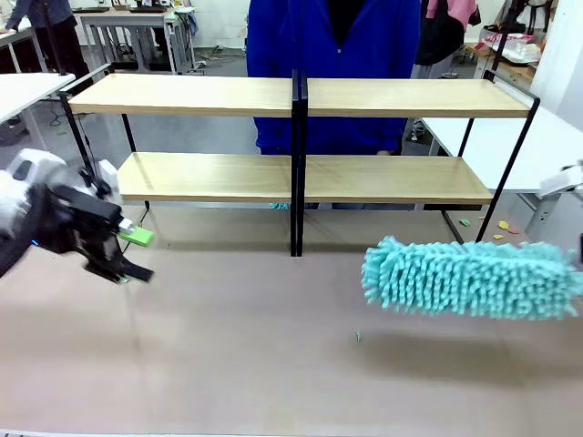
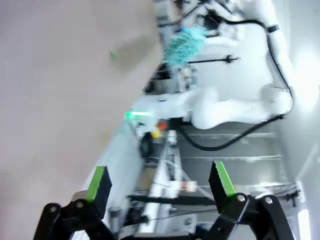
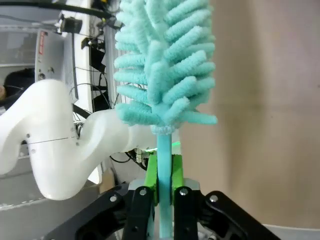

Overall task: Clean the shelves.
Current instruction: Place the Duster on the table.

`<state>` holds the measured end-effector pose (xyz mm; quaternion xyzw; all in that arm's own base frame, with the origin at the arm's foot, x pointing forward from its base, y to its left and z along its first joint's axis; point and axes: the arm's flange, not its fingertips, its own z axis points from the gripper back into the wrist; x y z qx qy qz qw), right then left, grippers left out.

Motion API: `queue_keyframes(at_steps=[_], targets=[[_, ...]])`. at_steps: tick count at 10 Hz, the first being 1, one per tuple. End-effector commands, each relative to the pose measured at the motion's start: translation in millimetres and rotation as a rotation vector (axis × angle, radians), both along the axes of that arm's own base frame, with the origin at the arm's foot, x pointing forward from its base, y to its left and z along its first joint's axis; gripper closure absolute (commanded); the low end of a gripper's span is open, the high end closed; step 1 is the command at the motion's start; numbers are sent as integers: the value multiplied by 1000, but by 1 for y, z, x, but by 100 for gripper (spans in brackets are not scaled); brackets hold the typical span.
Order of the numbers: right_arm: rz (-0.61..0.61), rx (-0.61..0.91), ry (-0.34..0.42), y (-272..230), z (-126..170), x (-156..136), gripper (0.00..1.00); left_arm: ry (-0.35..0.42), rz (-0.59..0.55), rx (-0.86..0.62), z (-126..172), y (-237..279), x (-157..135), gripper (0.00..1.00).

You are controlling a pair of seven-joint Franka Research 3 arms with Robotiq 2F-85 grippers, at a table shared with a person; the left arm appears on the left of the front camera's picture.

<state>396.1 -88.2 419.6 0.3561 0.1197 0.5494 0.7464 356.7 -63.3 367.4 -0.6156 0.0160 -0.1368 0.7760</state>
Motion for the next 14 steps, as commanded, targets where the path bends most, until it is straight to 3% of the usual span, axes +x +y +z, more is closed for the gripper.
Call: queue_keyframes(at_steps=[1,2,3,4,5,6,8,9,10,12,13,14], targets=[[-86,-80,21,4,-8,25,87,142,-12,-86,-55,-23,-15,0],[-105,-136,14,4,-14,25,87,0,0,0,0,0,0,0],[-132,-148,5,0,-14,22,87,0,0,0,0,0,0,0],[-159,-148,-1,-5,-12,19,53,0,0,0,0,0,0,0],[-202,-201,-28,-9,-11,18,31,0,0,0,0,0,0,0],[-260,-225,-107,-14,-5,17,0,0,0,0,0,0,0,0],[-466,-162,-377,-33,25,16,0,0,0,0,0,0,0,0],[-618,-80,-521,-47,44,10,8,0,0,0,0,0,0,0],[-687,-1,-535,-56,58,1,0,0,0,0,0,0,0,0],[-668,231,-288,-61,75,-31,0,0,0,0,0,0,0,0],[-766,277,-262,-58,75,-48,0,0,0,0,0,0,0,0],[-952,399,-249,-44,68,-60,4,0,0,0,0,0,0,0]])
